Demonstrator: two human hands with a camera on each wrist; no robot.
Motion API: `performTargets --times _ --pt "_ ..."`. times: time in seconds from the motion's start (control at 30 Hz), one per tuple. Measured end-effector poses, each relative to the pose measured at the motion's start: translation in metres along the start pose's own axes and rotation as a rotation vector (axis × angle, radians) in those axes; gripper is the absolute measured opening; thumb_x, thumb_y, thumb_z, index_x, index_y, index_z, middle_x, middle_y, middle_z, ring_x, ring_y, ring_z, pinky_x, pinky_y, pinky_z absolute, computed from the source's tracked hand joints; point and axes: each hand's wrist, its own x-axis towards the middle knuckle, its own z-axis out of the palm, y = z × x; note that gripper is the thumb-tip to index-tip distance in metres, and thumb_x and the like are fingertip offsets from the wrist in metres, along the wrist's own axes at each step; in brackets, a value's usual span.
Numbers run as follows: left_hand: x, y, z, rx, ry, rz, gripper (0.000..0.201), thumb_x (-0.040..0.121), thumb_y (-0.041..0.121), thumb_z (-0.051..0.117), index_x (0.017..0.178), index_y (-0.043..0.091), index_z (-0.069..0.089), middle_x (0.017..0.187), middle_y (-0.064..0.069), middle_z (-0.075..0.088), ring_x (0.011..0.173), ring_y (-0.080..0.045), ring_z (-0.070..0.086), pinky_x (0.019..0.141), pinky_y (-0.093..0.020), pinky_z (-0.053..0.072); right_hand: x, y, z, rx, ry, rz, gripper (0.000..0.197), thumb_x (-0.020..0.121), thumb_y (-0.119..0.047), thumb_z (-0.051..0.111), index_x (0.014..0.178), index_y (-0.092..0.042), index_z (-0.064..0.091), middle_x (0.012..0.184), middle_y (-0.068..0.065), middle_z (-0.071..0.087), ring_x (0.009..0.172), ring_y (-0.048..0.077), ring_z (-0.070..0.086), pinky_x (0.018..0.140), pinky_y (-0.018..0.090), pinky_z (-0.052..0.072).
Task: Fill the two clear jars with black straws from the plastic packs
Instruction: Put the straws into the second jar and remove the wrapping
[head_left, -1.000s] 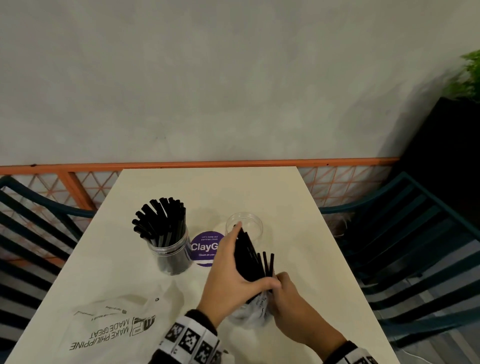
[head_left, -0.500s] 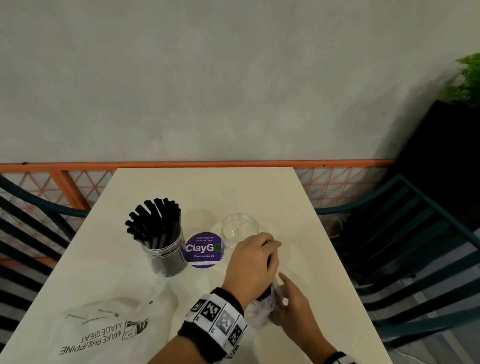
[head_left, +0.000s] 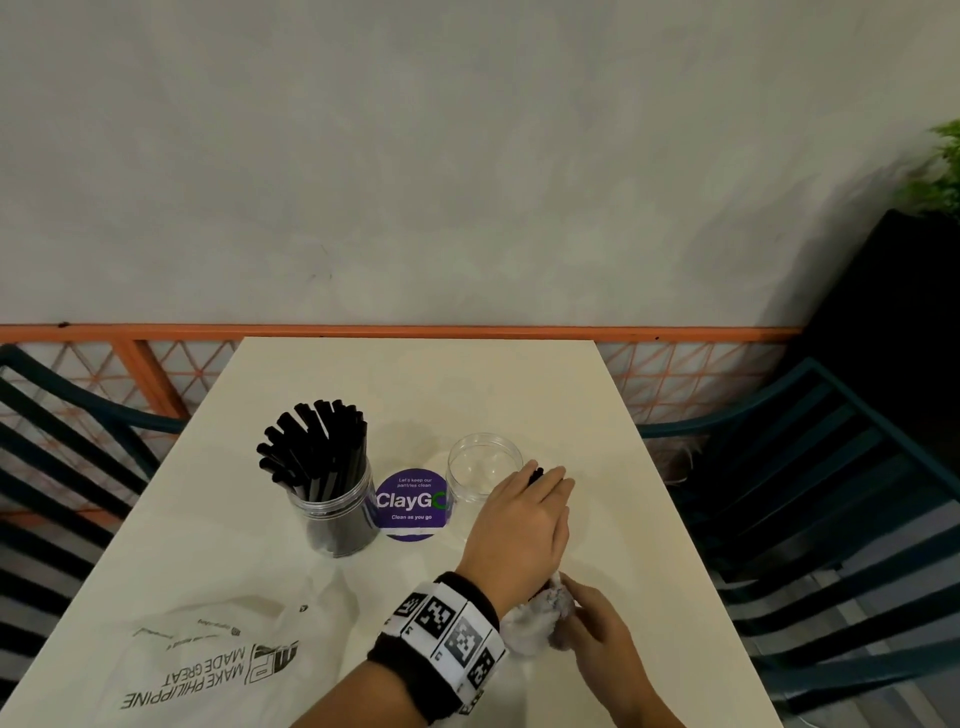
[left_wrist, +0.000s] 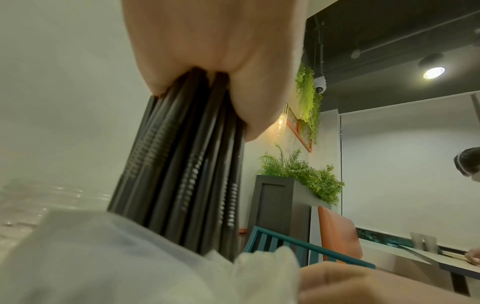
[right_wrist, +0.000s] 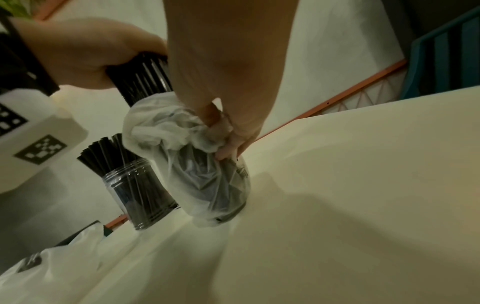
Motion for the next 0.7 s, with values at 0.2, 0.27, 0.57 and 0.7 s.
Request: performTargets --times 0.2,0.27,0.57,0.7 --pt "-0.004 -0.004 -0.002 -0.063 0.045 -0.010 0.034 0.087 0.027 0.039 0.108 0.023 0.065 0.112 0.009 0.068 0.110 -0.015 0.060 0.091 -0.028 0.050 0.004 0.003 -0.006 -0.021 -0.137 -0.002 0.041 0.081 -0.006 0.066 0.117 -0.022 0.055 0.117 0.001 0.062 0.103 0.016 0.061 0.081 0.029 0.055" --pt "-0.009 -0.006 -0.005 -0.166 0.040 0.005 0.033 0.089 0.026 0.038 0.110 0.023 0.064 0.112 0.005 0.067 0.114 -0.016 0.056 0.097 -0.027 0.045 0.007 -0.001 -0.009 -0.048 -0.039 -0.044 0.024 0.082 -0.004 0.065 0.096 -0.023 0.067 0.097 0.010 0.071 0.083 0.020 0.067 0.073 0.034 0.058" --pt "-0.048 -0.026 -0.017 -0.630 0.199 -0.216 0.035 0.088 0.053 0.036 0.123 0.048 0.041 0.141 0.029 0.031 0.137 -0.001 0.024 0.110 -0.014 0.021 -0.003 -0.063 -0.033 0.095 0.212 -0.211 0.014 0.086 0.001 0.057 0.084 -0.011 0.065 0.077 0.009 0.064 0.054 -0.004 0.055 0.049 0.009 0.046" --pt "-0.029 -0.024 -0.024 -0.632 0.449 -0.244 0.037 0.086 0.056 0.040 0.117 0.037 0.047 0.139 0.028 0.036 0.134 -0.008 0.034 0.109 -0.020 0.029 -0.005 -0.092 -0.038 0.103 0.156 -0.257 0.015 0.088 -0.004 0.056 0.092 -0.015 0.066 0.082 0.007 0.069 0.071 0.007 0.061 0.057 0.021 0.051"
